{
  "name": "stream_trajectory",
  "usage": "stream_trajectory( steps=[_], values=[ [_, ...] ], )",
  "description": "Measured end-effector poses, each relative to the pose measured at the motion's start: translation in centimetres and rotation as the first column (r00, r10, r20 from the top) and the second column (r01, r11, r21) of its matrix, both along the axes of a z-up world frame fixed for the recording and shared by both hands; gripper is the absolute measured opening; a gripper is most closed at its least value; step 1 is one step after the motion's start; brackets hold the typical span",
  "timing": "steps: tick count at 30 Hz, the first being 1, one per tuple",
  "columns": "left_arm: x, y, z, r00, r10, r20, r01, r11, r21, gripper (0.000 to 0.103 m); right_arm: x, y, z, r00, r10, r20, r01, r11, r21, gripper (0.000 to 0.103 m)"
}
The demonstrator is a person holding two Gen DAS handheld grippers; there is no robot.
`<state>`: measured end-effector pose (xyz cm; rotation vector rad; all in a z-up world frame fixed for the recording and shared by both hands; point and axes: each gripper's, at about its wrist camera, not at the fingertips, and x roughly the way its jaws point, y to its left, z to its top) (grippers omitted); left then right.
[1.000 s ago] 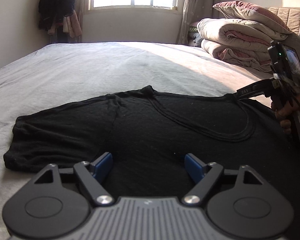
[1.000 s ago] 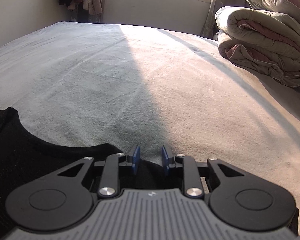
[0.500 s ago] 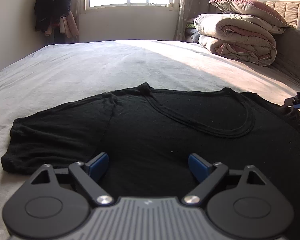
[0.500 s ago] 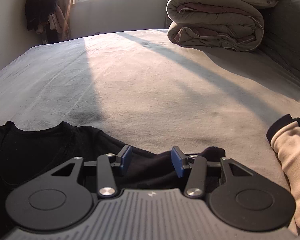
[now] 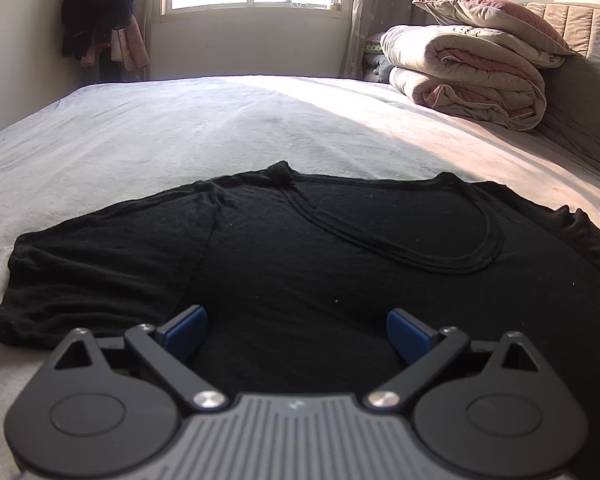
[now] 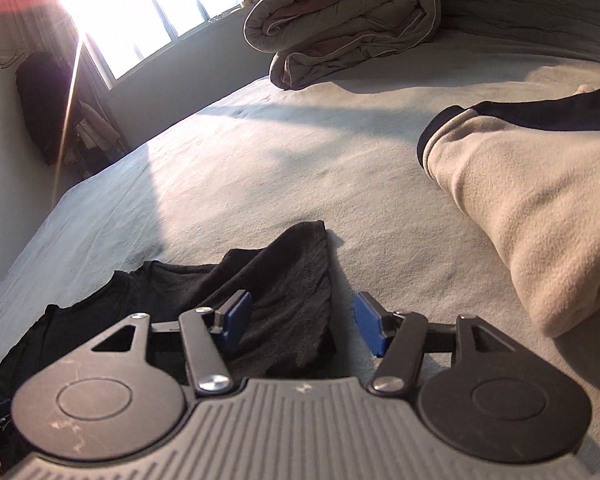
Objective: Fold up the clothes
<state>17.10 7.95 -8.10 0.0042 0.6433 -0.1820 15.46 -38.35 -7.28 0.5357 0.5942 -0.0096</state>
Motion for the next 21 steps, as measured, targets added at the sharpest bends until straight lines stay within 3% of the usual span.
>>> stream_trajectory(
  steps=[2,5,11,16,21],
  values=[
    [0.2,-0.1,0.2,1.000,-0.009,-0.012,0.009,1.000,0.000,0.101,0.0,-0.6,0.1,1.000,0.010,-0.005,-0.010,0.999,0.033,0.061],
    [0.4,-1.1,1.0,0.998,-0.011,-0.054,0.014,0.998,0.065,0.101,0.0,-1.5,0.3,1.000,0.025,-0.010,-0.024,0.996,0.083,0.059],
    [-0.3,-4.5,4.9,0.993,-0.033,-0.114,0.049,0.988,0.145,0.100,-0.6,-2.9,0.6,0.999,0.050,-0.013,-0.048,0.989,0.137,0.058],
    [-0.7,-8.3,8.4,0.984,-0.078,-0.158,0.099,0.986,0.132,0.100,-0.6,-2.8,0.4,0.995,0.100,-0.029,-0.094,0.983,0.155,0.054],
    [-0.5,-12.6,10.5,0.967,-0.167,-0.190,0.179,0.983,0.046,0.100,-0.6,-2.2,0.3,0.993,0.112,-0.035,-0.106,0.986,0.126,0.047]
  ],
)
